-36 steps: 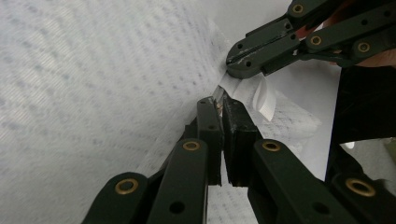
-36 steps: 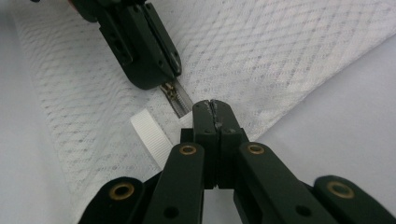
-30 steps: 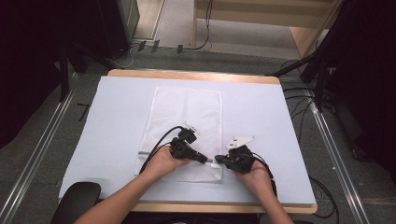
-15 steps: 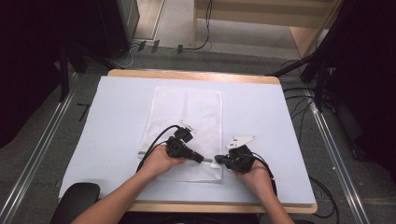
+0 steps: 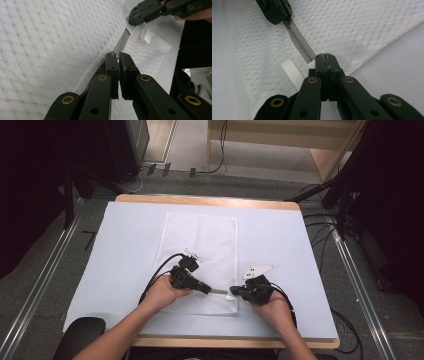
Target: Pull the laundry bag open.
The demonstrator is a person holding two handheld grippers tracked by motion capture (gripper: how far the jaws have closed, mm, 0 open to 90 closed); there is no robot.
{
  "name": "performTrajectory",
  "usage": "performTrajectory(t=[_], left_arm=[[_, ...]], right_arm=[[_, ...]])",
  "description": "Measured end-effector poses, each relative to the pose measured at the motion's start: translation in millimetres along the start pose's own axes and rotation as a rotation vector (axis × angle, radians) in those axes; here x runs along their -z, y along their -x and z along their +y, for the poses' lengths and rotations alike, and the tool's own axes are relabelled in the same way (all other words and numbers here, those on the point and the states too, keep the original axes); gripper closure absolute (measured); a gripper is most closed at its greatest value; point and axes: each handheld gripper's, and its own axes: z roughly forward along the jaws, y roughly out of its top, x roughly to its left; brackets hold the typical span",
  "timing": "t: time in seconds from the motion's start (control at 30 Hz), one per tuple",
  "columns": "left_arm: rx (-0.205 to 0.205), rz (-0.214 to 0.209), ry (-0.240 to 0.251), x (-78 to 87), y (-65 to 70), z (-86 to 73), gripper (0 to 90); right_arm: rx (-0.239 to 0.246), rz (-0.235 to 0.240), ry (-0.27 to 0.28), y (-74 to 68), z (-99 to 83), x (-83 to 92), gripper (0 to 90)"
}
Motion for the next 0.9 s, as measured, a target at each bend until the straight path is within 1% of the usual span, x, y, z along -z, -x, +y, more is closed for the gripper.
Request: performTrajectory(t=[0.03,0.07,0.1,0.27,0.3,0.37,0.4,0.47,0.5,0.53,0.57,0.63,0.73,0.77,0.8,0.9], left_arm=[[-0.002,0.001,0.001,0.7,-0.3,-0.5,87.9],[-0.002,-0.007,-0.004,1.3,-0.4,-1.3,87.9],[-0.002,0.004,0.001,1.5,0.1,-1.8,87.9],[0.006,0.003,0.003,4.8,-2.5,-3.5,87.9],[0.011,0.005,0.004,5.0,-1.9,-4.1,87.9],[0.002,0.019,-0.006,6.4,-2.0,-4.8,87.9],[0.009,0.013,-0.004,7.6,-3.0,-5.4,87.9],[0.022,0.017,0.002,10.4,-4.9,-6.6,87.9],[0.022,0.004,0.003,11.0,-5.9,-7.3,87.9],[0.028,0.005,0.01,10.9,-5.3,-8.3,87.9],[0.026,0.012,0.0,10.6,-4.3,-8.9,87.9],[0.029,0.009,0.003,11.9,-4.3,-8.9,87.9],[0.026,0.027,0.004,16.2,-4.8,-11.0,87.9],[0.038,0.023,0.007,18.1,-5.8,-12.0,87.9],[0.039,0.028,0.008,20.1,-6.6,-12.8,87.9],[0.028,0.041,0.01,25.0,-5.6,-15.2,87.9]], right_arm=[[0.003,0.003,-0.001,0.7,0.2,-0.1,90.0],[0.003,0.004,-0.002,0.7,0.3,-0.1,90.0],[0.006,0.003,-0.005,0.3,0.5,0.0,90.0],[0.005,0.01,-0.003,1.5,0.4,0.0,90.0],[0.002,0.014,-0.003,2.3,0.3,0.0,90.0],[0.001,0.014,-0.01,2.2,1.0,0.2,90.0],[0.001,0.011,-0.013,1.5,1.4,0.1,90.0],[0.009,0.009,-0.017,1.2,1.9,0.1,90.0],[0.012,0.011,-0.015,1.5,2.1,-0.1,90.0],[0.013,0.012,-0.014,1.9,2.3,-0.3,90.0],[0.013,0.012,-0.015,2.0,2.4,-0.3,90.0],[0.01,0.018,-0.014,2.8,2.2,-0.2,90.0],[0.01,0.021,-0.023,3.5,3.1,-0.2,90.0],[0.015,0.02,-0.021,2.8,2.9,-0.2,90.0],[0.018,0.016,-0.018,2.3,2.4,-0.2,90.0],[0.016,0.018,-0.021,2.6,2.8,-0.2,90.0]])
